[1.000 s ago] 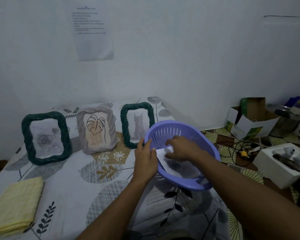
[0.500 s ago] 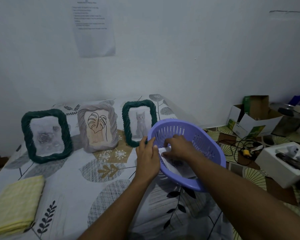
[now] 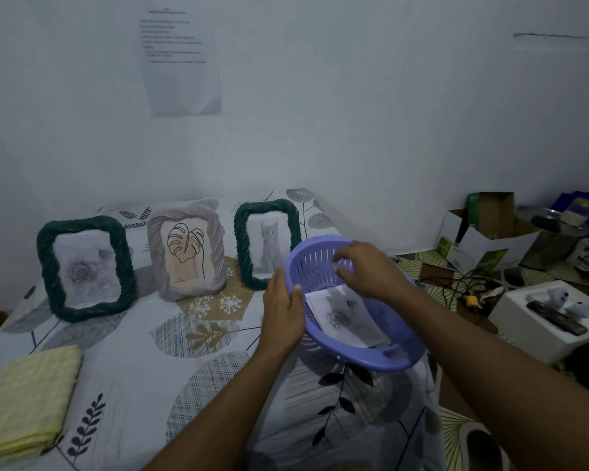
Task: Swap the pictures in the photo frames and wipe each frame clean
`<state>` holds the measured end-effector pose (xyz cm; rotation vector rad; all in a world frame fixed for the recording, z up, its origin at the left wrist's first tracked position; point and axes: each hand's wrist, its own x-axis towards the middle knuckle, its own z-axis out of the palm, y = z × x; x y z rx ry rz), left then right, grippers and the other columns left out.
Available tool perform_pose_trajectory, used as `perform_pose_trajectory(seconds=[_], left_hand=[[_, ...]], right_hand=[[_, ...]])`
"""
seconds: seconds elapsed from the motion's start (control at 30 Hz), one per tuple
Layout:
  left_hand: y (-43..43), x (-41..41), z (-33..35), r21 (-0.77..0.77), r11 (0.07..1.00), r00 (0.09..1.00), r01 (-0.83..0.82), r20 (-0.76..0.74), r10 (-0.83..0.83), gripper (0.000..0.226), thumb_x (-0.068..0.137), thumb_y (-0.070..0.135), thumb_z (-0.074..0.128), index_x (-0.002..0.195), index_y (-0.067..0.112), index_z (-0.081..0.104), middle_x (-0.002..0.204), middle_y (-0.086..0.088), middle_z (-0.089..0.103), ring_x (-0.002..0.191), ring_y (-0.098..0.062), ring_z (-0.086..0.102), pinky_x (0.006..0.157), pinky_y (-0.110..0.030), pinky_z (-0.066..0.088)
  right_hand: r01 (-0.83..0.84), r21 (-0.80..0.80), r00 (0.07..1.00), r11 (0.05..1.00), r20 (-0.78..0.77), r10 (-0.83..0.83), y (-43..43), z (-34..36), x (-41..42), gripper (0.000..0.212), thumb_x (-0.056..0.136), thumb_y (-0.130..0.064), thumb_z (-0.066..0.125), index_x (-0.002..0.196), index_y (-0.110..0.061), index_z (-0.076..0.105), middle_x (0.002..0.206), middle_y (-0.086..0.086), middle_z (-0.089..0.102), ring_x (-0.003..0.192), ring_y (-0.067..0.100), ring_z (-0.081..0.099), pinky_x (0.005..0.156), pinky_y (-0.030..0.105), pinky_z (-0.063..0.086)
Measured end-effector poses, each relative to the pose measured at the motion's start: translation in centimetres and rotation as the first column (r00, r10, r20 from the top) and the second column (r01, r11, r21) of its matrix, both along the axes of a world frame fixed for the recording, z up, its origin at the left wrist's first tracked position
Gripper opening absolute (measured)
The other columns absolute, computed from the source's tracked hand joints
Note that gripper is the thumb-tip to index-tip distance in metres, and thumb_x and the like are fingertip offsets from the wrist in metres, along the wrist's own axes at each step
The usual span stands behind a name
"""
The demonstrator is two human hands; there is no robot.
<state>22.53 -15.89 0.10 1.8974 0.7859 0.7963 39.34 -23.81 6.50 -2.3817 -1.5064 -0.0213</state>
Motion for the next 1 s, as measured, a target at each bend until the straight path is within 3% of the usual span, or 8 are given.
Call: perform_pose_trajectory(seconds=[0.13,0.27,0.43,0.57,0.73,0.83,1.0], left_hand=[[-0.6,0.4,-0.3,-0.119,0.993,1.0,-0.018,-0.001,0.018,0.053,0.098,0.043,0.032,0.148,0.025,0.025,0.147,-0.002,0.041,0.132,-0.024,0.042,0.107,-0.05,0.038],[-1.1,0.5,0.2,-0.105,0.994,1.0,-0.012,0.015,0.014,0.048,0.101,0.036,0.032,0.147,0.024,0.026,0.144,-0.003,0.044,0.129,-0.024,0.045,0.105,-0.049,0.04],[-0.9,0.4,0.9,-0.08,0.996,0.997,0.037,0.066,-0.032,0.038,0.102,0.026,0.034,0.14,0.022,0.038,0.13,-0.001,0.054,0.115,-0.018,0.053,0.1,-0.043,0.045],[-0.9,-0.2,1.4,-0.057,0.994,0.994,0.089,0.063,-0.086,0.037,0.102,0.028,0.034,0.138,0.023,0.039,0.129,0.003,0.054,0.115,-0.016,0.052,0.099,-0.036,0.044],[1.4,-3.2,3.0,0.206,0.973,0.992,0.105,-0.096,-0.087,0.034,0.102,0.031,0.037,0.129,0.013,0.046,0.127,-0.001,0.05,0.117,-0.018,0.048,0.095,-0.03,0.038],[4.0,-7.5,2.8,0.42,0.891,0.948,0.173,-0.317,-0.035,0.052,0.096,0.046,0.034,0.133,0.014,0.05,0.142,-0.007,0.046,0.131,-0.023,0.04,0.108,-0.035,0.033],[6.9,-15.7,0.3,0.55,0.815,0.856,0.183,-0.497,0.144,0.071,0.085,0.059,0.021,0.128,0.014,0.057,0.141,-0.009,0.049,0.127,-0.029,0.045,0.105,-0.04,0.038]], right_hand=[[0.166,-0.002,0.974,0.986,0.157,-0.164,-4.2,-0.1,1.2,0.041,0.089,-0.029,0.056,0.129,-0.019,0.057,0.132,0.009,0.052,0.118,0.032,0.048,0.096,0.041,0.043],[0.185,-0.069,0.983,0.98,0.032,-0.183,-5.8,-1.4,1.7,0.047,0.09,-0.023,0.056,0.135,-0.012,0.052,0.148,0.011,0.037,0.124,0.036,0.048,0.102,0.041,0.042],[0.19,-0.041,0.982,0.981,0.024,-0.189,-6.0,-1.7,1.3,0.049,0.086,-0.028,0.058,0.133,-0.013,0.053,0.148,0.011,0.035,0.125,0.036,0.046,0.1,0.043,0.045],[0.206,-0.072,0.978,0.976,0.043,-0.204,-6.0,-1.2,0.8,0.051,0.086,-0.037,0.057,0.134,-0.019,0.052,0.149,0.011,0.035,0.129,0.034,0.043,0.105,0.047,0.039],[0.145,-0.011,0.986,0.989,0.084,-0.144,-5.2,-0.1,-2.1,0.051,0.091,-0.04,0.055,0.138,-0.021,0.049,0.152,0.01,0.036,0.138,0.029,0.034,0.112,0.043,0.029],[0.018,0.075,0.999,0.997,0.039,-0.021,-3.6,0.8,-5.7,0.045,0.093,-0.034,0.056,0.134,-0.017,0.054,0.144,0.008,0.047,0.132,0.028,0.041,0.108,0.041,0.034],[-0.218,0.222,0.976,0.95,0.043,0.214,-0.2,0.4,-14.7,0.042,0.09,-0.029,0.057,0.129,-0.013,0.057,0.133,0.008,0.054,0.123,0.027,0.048,0.102,0.039,0.039]])
